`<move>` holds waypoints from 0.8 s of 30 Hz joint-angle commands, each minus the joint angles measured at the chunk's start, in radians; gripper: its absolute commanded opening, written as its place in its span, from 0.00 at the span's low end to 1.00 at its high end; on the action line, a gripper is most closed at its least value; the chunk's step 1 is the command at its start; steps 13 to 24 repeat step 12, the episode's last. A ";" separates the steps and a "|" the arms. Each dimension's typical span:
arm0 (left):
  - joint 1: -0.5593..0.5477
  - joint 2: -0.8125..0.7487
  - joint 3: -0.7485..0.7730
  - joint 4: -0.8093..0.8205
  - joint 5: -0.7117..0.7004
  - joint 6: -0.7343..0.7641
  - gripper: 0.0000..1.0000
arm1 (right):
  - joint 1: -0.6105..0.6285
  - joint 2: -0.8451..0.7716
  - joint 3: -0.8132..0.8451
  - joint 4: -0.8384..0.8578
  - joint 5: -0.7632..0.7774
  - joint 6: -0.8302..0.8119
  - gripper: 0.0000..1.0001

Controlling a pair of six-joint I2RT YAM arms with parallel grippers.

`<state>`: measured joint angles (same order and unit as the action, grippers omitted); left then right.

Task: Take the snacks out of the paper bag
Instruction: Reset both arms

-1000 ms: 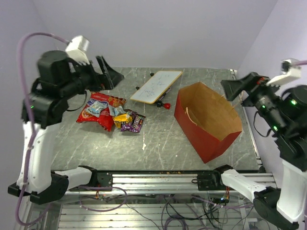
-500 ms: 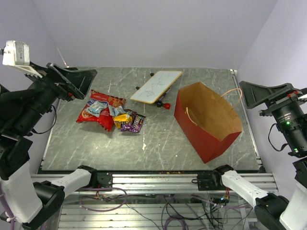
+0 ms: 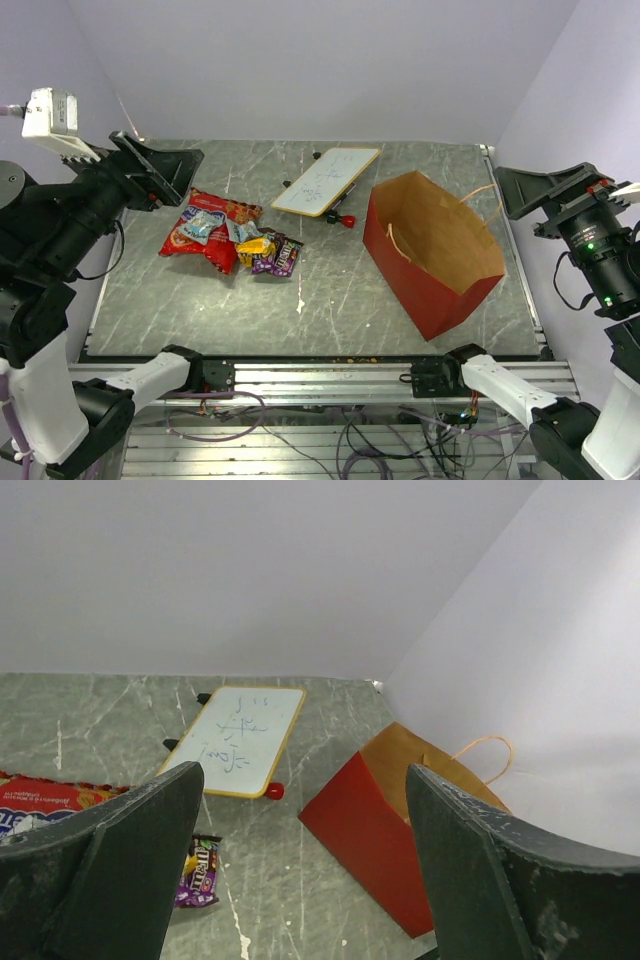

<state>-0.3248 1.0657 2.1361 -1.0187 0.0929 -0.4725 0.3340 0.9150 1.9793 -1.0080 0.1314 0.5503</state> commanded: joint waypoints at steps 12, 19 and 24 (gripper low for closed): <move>-0.005 0.013 -0.018 0.023 0.014 -0.015 0.92 | 0.000 0.045 0.045 -0.002 0.012 -0.028 1.00; -0.005 0.013 -0.018 0.023 0.014 -0.015 0.92 | 0.000 0.045 0.045 -0.002 0.012 -0.028 1.00; -0.005 0.013 -0.018 0.023 0.014 -0.015 0.92 | 0.000 0.045 0.045 -0.002 0.012 -0.028 1.00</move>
